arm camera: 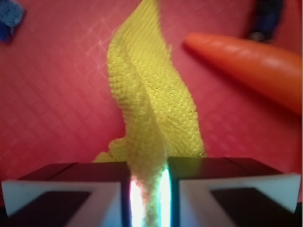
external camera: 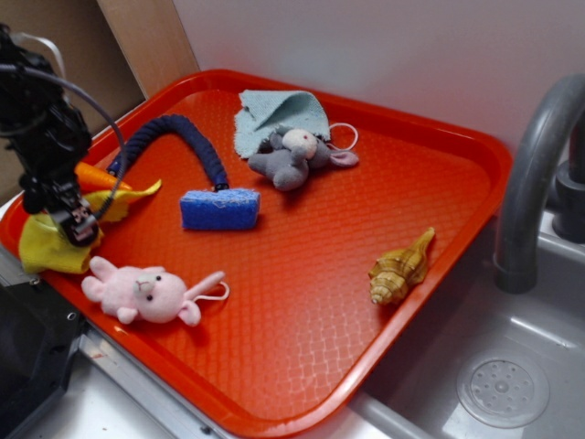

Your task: Grab the yellow cloth.

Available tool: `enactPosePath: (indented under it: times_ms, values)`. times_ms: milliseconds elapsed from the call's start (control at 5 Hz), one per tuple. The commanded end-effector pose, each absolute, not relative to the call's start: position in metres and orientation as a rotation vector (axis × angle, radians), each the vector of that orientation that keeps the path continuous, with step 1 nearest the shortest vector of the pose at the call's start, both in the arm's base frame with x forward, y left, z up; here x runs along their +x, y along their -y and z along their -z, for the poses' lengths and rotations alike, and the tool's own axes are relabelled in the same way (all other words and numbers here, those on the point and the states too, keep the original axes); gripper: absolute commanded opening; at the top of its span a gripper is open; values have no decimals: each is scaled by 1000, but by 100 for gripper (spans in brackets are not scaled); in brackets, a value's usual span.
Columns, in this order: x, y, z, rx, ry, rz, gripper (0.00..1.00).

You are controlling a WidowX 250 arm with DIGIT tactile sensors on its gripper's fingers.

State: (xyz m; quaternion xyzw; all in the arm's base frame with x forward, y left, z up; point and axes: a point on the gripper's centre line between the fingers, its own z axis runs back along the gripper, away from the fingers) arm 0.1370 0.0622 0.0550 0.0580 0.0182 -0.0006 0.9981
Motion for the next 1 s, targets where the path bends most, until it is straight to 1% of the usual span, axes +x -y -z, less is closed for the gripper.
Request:
enactPosePath:
  times_ms: [0, 200, 400, 600, 800]
  values:
    - [150, -23, -161, 24, 154, -36, 0]
    - [164, 13, -211, 24, 147, -37, 0]
    - [178, 28, -262, -9, 150, -22, 0]
    - [184, 24, -306, -42, 133, -21, 0]
    - [182, 22, -296, -60, 145, -19, 0]
